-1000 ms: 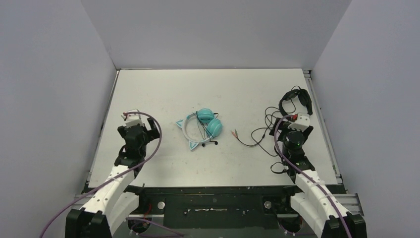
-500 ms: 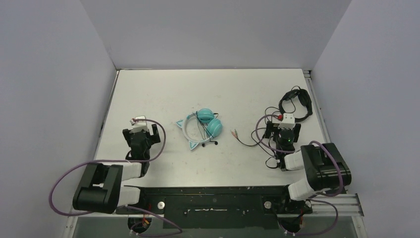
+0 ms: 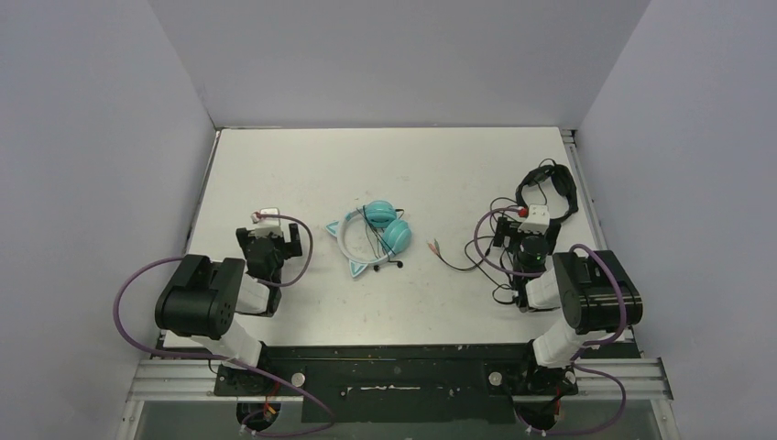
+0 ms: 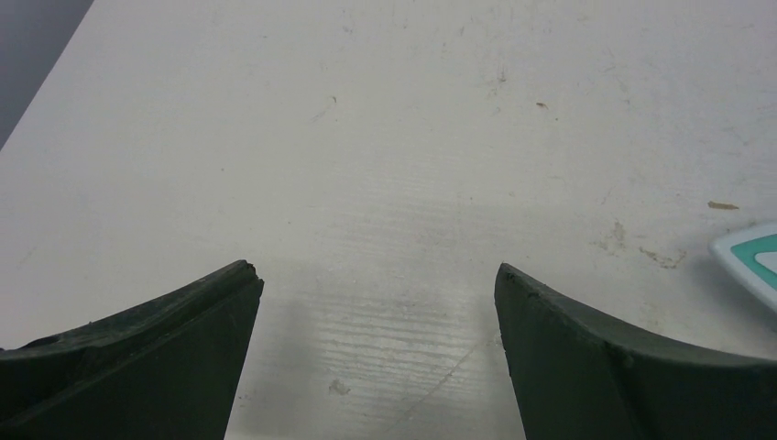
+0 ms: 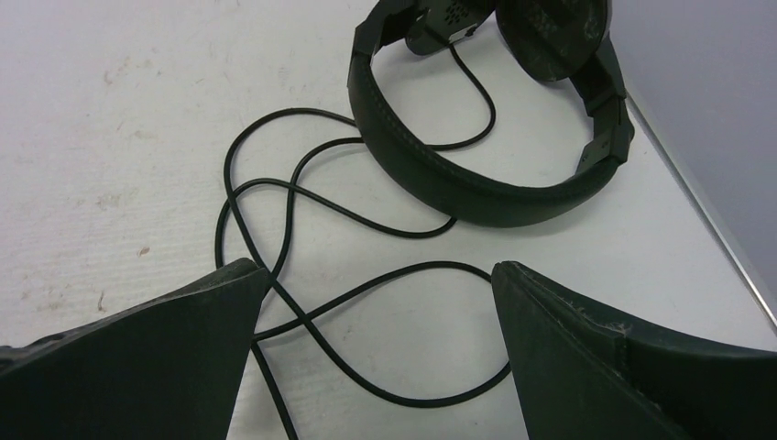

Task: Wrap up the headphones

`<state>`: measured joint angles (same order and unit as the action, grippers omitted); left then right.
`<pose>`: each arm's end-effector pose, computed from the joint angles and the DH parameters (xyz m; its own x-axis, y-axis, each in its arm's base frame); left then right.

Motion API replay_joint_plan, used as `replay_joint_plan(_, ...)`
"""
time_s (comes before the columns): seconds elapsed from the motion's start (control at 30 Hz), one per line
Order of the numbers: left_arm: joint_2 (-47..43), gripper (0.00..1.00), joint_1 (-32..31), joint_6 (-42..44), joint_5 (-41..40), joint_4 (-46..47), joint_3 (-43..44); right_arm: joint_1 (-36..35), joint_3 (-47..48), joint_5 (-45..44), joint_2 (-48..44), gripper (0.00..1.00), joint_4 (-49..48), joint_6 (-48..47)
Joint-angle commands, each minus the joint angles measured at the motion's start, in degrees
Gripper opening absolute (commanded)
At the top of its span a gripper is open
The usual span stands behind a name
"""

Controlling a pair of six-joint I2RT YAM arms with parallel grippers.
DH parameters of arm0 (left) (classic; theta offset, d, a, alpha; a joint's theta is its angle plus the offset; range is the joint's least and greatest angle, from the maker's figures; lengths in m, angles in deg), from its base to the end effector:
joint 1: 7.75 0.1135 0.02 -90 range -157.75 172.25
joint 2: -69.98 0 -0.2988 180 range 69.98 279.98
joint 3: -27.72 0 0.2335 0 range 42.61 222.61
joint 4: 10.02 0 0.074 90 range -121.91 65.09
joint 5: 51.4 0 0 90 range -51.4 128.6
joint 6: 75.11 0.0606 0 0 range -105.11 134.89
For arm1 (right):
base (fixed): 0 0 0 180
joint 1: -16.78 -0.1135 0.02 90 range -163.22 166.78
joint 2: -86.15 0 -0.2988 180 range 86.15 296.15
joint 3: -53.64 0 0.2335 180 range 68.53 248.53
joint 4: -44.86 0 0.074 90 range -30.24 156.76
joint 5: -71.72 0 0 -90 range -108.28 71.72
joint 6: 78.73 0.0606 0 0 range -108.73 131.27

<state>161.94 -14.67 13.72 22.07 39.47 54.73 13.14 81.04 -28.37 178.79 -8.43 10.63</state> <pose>0.2566 -0.0138 0.1654 -0.2614 0.0120 -0.9652 -0.1621 0.9852 0.0561 0.2625 0.0061 0.1723 -0.2078 -0.0242 -0.9779 0.1062 0.9932 -0.0472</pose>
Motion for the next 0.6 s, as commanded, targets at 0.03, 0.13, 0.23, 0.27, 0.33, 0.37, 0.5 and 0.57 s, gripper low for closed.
replay_joint_plan(0.03,0.3,0.97,0.4,0.4,1.1,5.5,1.9,1.4,2.2,1.2,-0.4,1.00,-1.2,2.1)
replay_joint_plan(0.13,0.3,0.97,0.4,0.4,1.0,5.9,1.8,1.4,2.3,1.3,-0.4,1.00,-1.2,2.1)
replay_joint_plan(0.23,0.2,0.97,0.4,0.4,1.0,5.9,1.8,1.4,2.2,1.3,-0.4,1.00,-1.2,2.1)
replay_joint_plan(0.27,0.3,0.97,0.4,0.3,0.9,5.8,1.8,1.4,2.2,1.3,-0.3,1.00,-1.2,2.1)
replay_joint_plan(0.33,0.3,0.97,0.4,0.3,1.2,5.5,1.9,1.4,2.2,1.2,-0.4,1.00,-1.3,2.1)
replay_joint_plan(0.37,0.4,0.97,0.4,0.2,1.3,5.2,2.1,1.4,2.3,1.3,-0.4,1.00,-1.2,2.1)
replay_joint_plan(0.5,0.5,0.97,0.6,0.2,1.8,4.8,2.4,1.4,2.3,1.2,-0.4,1.00,-1.3,2.1)
replay_joint_plan(0.57,0.3,0.97,0.6,0.1,1.7,5.3,1.9,1.4,2.2,1.2,-0.4,1.00,-1.2,2.1)
